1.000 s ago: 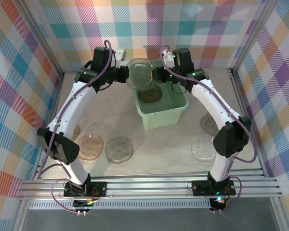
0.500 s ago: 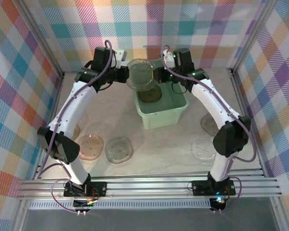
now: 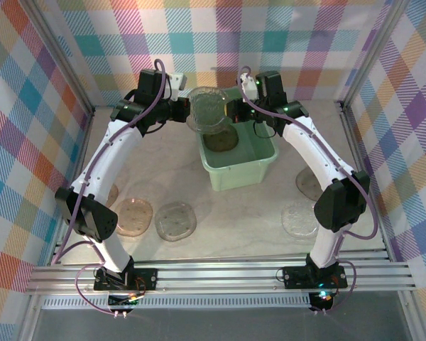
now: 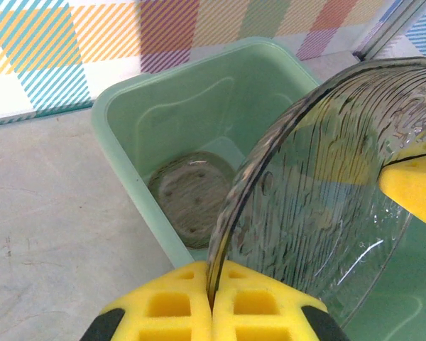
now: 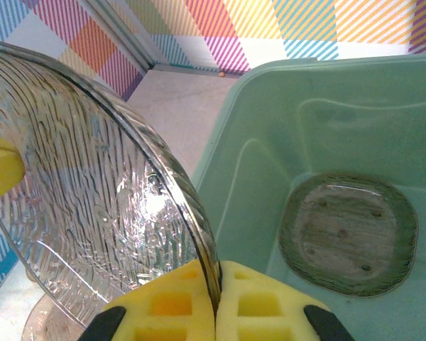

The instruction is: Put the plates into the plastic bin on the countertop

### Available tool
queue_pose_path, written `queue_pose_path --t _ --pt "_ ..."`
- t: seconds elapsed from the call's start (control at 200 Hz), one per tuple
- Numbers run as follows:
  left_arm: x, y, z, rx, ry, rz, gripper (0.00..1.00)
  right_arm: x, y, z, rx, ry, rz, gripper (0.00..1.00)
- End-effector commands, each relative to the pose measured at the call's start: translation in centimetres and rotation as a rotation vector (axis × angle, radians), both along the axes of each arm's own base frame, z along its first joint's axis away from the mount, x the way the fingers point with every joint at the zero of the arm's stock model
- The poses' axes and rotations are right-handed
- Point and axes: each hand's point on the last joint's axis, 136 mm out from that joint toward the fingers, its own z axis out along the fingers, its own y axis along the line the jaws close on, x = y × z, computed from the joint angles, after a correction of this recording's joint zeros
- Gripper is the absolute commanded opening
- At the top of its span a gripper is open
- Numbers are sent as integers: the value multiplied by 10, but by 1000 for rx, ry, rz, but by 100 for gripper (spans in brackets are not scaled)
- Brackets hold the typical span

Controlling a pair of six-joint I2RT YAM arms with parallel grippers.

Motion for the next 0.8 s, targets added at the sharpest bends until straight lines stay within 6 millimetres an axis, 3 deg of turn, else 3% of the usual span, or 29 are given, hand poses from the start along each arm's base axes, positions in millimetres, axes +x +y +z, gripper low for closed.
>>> queue_pose_path --t 0.0,0.16,0.29,0.46,0.6,0.795 --pt "-3 -7 14 -31 -36 -16 11 -4 7 1 32 21 33 0" --pt "-2 -8 21 -51 -53 -12 29 -3 7 7 77 35 21 0" --pt "2 -7 33 -76 -89 13 62 0 4 14 107 52 -4 0" --pt "10 1 44 -92 -143 72 86 8 1 11 138 104 -54 0" --pt "18 4 52 -116 -172 90 89 20 -4 -7 149 199 -144 0" --pt "27 19 44 -120 -156 131 89 36 -23 -23 209 322 -381 0"
